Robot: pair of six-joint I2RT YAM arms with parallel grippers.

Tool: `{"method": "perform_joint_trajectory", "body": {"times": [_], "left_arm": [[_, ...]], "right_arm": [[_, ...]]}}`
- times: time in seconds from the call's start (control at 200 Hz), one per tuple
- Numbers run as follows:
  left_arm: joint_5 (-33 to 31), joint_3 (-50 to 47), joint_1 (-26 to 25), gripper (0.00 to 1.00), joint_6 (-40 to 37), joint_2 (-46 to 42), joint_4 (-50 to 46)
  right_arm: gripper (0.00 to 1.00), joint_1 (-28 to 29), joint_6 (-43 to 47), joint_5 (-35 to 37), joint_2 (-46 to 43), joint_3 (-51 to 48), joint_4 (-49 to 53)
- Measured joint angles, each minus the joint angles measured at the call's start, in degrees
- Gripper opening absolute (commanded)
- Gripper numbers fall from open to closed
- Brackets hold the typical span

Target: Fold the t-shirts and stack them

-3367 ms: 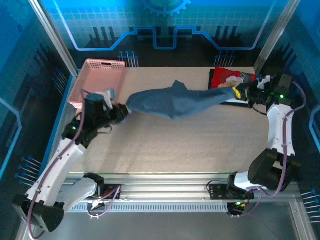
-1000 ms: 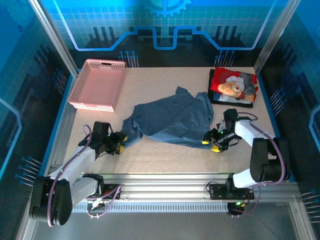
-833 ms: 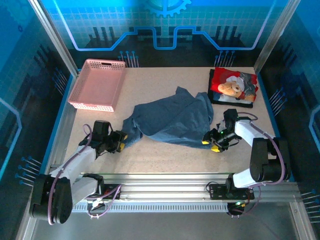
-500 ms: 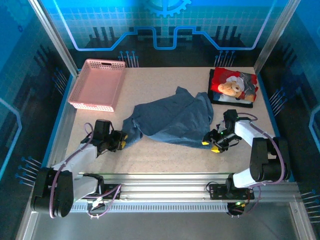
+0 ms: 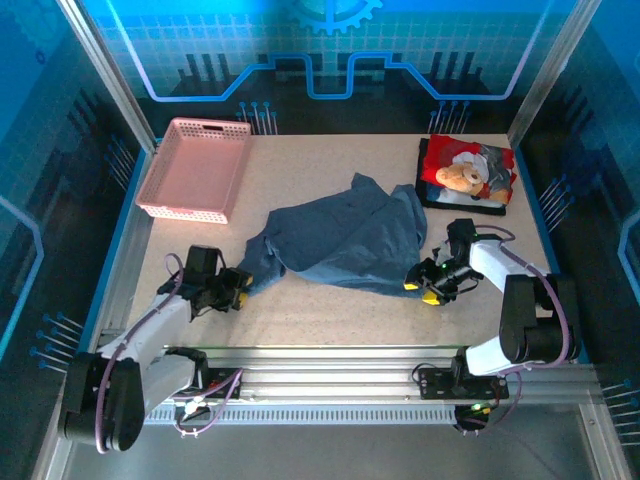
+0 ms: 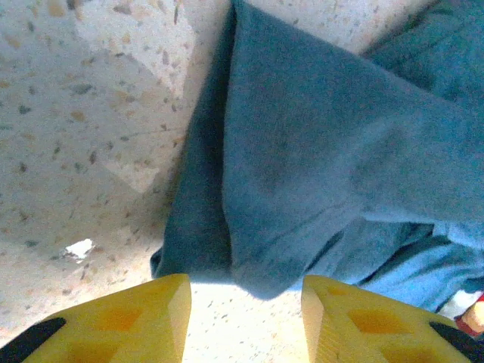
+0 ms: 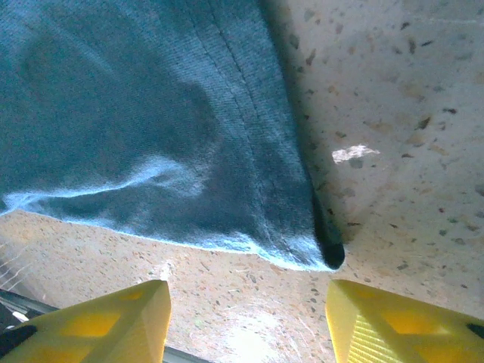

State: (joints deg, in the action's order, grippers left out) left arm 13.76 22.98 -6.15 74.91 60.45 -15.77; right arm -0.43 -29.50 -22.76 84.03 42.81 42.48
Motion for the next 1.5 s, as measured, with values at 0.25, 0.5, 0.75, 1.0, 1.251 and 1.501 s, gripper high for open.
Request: {"method": "perform_joint_trajectory", "body": {"times": [0.25, 0.5, 0.75, 1.0, 1.251, 1.501], "left_arm": [[-1.05, 0.11, -0.02, 0.38, 1.22, 5.90, 5.55], [-1.68, 0.13, -0.07, 0.26, 1.68, 6.38, 6.73], [-2.23, 0.15, -0.35, 0.06, 1.62, 6.25, 7.56], [-2.36, 0.28, -0.76, 0.00, 1.62, 2.97, 7.04], [-2.36, 1.79, -1.14, 0.00, -0.50, -0.92, 5.49], [-2.34, 2.08, -1.88, 0.00, -2.73, -1.29, 5.09]], "right_arm": [[0.58, 0.00, 0.63, -0.15, 0.07, 0.02, 0.09], [0.57, -0.55, 1.27, -0.15, 0.07, 0.02, 0.11], [0.58, -1.53, 1.95, -0.15, 0.04, 0.02, 0.94], [0.59, -2.43, 2.16, -0.20, -0.28, -0.11, 1.62], [0.58, -2.64, 1.92, -0.39, -1.14, -1.60, 1.25], [0.47, -2.10, -1.05, -1.29, 2.21, -1.75, -2.62]]}}
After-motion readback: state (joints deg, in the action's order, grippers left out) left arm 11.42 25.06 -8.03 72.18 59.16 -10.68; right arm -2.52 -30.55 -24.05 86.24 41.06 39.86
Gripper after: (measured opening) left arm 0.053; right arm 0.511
